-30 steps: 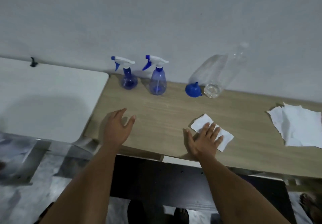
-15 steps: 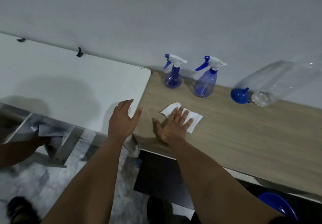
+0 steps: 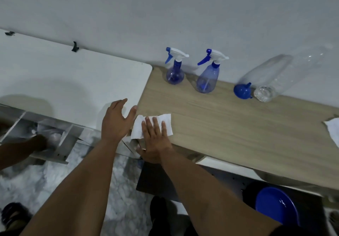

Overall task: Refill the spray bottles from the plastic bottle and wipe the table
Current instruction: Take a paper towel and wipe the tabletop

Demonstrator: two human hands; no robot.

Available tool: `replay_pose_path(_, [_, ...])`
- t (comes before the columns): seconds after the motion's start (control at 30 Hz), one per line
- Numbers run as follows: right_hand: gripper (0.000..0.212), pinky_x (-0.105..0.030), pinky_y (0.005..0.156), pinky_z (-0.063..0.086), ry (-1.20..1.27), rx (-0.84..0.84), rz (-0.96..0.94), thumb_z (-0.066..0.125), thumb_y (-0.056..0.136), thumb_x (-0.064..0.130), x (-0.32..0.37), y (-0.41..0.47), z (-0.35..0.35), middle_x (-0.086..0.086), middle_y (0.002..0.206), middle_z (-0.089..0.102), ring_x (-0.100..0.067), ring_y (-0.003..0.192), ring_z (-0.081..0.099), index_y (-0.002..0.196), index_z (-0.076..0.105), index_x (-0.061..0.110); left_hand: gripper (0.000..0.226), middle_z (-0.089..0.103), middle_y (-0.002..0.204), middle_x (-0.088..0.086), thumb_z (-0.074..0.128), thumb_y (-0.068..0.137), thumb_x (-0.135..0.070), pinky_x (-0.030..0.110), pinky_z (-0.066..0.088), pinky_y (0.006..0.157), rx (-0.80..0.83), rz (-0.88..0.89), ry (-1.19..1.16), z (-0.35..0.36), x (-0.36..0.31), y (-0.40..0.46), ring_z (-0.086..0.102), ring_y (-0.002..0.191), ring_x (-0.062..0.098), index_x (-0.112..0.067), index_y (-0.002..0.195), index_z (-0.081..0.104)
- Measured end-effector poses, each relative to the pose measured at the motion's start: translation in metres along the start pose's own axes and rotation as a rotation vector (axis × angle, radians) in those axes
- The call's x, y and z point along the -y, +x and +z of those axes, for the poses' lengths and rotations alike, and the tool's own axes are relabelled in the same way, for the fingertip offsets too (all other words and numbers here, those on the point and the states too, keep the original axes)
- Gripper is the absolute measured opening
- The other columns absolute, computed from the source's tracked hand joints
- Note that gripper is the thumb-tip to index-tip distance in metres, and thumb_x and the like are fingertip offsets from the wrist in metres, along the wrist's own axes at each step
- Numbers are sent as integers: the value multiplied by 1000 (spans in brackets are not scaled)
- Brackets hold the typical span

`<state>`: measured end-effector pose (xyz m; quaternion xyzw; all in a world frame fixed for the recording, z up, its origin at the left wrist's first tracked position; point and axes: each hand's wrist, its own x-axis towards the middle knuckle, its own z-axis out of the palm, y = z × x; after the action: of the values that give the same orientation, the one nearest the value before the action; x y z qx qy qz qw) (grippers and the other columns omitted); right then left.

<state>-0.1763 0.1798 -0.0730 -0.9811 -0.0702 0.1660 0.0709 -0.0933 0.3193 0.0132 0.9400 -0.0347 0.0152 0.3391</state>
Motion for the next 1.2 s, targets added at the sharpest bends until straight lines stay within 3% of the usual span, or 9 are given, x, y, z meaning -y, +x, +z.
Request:
replay_pose_path(0.13, [103, -60, 127, -7, -52, -77, -69, 20, 94, 76, -19, -43, 21, -12, 174, -18, -35, 159, -24, 166, -8, 8, 56, 53, 142, -3, 53, 94, -57, 33, 38, 105, 21, 48, -17, 9, -19, -5, 49, 131, 18, -21, 137, 55])
replay_pose_path(0.33, [104, -54, 130, -3, 19, -129, 87, 33, 96, 76, -67, -107, 39, -10, 175, -13, -29, 161, -18, 167, -4, 9, 54, 53, 140, -2, 53, 95, -54, 28, 37, 96, 101, 85, -11, 35, -62, -8, 54, 121, 19, -21, 137, 55])
replay_pose_path(0.5, [105, -53, 130, -3, 52, -120, 196, 33, 95, 79, -121, -150, 39, -8, 175, -13, -27, 161, -17, 167, -3, 12, 54, 54, 141, 1, 55, 94, -52, 34, 40, 104, 156, 143, 14, 70, -117, -25, 55, 122, 24, -19, 137, 56])
replay_pose_path(0.63, [107, -55, 129, 3, 82, -165, 259, 36, 94, 80, -173, -191, 45, -8, 176, -5, -29, 163, -9, 168, 4, 10, 61, 53, 140, -7, 45, 90, -67, 43, 44, 106, 218, 190, 58, 103, -159, -45, 57, 121, 22, -28, 136, 54])
replay_pose_path(0.73, [107, -56, 129, 8, 91, -158, 280, 38, 93, 81, -220, -230, 52, -7, 176, -3, -29, 163, -6, 168, 5, 11, 58, 53, 141, -5, 49, 92, -61, 41, 43, 106, 236, 211, 49, 129, -194, -65, 56, 122, 22, -25, 137, 55])
replay_pose_path(0.83, [107, -56, 129, 7, 70, -149, 294, 33, 94, 82, -263, -267, 55, -6, 176, -7, -28, 163, -9, 168, 0, 12, 53, 53, 141, -2, 56, 94, -50, 32, 38, 104, 240, 199, 21, 153, -231, -92, 54, 124, 21, -19, 137, 56])
replay_pose_path(0.97, [108, -56, 129, 5, 71, -157, 326, 33, 93, 83, -317, -313, 61, -7, 176, -7, -28, 163, -9, 168, 1, 12, 51, 53, 141, -2, 58, 95, -46, 22, 34, 92, 262, 195, -6, 180, -274, -122, 59, 113, 19, -18, 137, 56])
replay_pose_path(1.1, [111, -53, 130, -4, 40, -116, 373, 27, 91, 87, -373, -359, 64, -5, 175, -18, -25, 161, -19, 167, -9, 15, 53, 53, 140, -4, 54, 93, -54, 32, 40, 104, 277, 244, 20, 207, -307, -141, 57, 119, 21, -22, 135, 57])
replay_pose_path(1.2, [113, -52, 129, -9, 50, -94, 394, 28, 89, 89, -407, -383, 64, -4, 174, -22, -25, 160, -22, 166, -14, 17, 53, 54, 139, -4, 55, 93, -53, 33, 42, 102, 291, 254, 14, 222, -332, -154, 61, 112, 21, -22, 136, 57])
